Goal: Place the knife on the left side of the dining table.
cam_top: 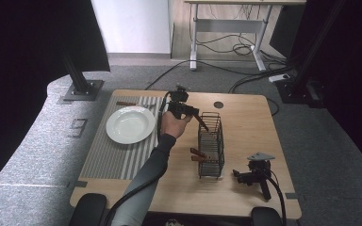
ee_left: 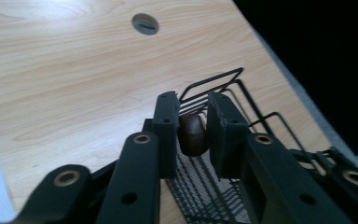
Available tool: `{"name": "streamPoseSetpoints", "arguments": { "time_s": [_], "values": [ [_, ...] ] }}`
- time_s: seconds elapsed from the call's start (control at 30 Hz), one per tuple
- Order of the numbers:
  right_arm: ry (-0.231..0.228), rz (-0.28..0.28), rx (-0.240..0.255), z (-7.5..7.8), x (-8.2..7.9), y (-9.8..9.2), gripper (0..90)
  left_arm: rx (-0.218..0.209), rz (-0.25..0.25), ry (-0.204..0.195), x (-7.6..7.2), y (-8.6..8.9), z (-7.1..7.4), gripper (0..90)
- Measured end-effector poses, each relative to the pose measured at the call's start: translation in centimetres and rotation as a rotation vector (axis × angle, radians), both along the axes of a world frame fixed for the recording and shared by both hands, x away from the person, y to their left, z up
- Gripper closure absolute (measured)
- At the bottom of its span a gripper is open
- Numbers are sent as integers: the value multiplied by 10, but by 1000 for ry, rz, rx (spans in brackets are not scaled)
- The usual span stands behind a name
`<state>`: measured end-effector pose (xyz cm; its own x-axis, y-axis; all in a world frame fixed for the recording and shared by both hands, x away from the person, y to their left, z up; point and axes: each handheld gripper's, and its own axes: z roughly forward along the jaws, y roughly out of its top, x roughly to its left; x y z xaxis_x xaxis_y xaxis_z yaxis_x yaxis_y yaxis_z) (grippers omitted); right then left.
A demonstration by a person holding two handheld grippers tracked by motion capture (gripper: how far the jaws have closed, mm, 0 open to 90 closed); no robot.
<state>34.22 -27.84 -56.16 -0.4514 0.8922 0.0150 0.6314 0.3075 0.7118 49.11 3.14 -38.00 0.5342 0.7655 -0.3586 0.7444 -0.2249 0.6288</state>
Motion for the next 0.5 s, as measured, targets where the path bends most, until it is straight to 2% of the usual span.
{"name": "streamPoseSetpoints", "arguments": {
  "time_s": [0.03, 0.07, 0.1, 0.33, 0.43, 0.5],
  "values": [
    [0, 0, 0, 0, 0, 0, 0, -39, -12, 11, -1, 1, 0, 774],
    [0, 0, 0, 0, 0, 0, 0, -39, -12, 11, -1, 1, 0, 784],
    [0, 0, 0, 0, 0, 0, 0, -61, -22, 18, -1, 1, 1, 784],
    [-1, 1, -2, 0, 0, 0, 0, -72, -45, 4, -5, -2, 6, 800],
    [-2, 1, -1, 0, 0, 0, 0, -98, -55, 4, -5, 0, 11, 800],
    [-1, 1, -1, 0, 0, 0, 0, -97, -56, 2, -6, 1, 12, 800]
  ]
}}
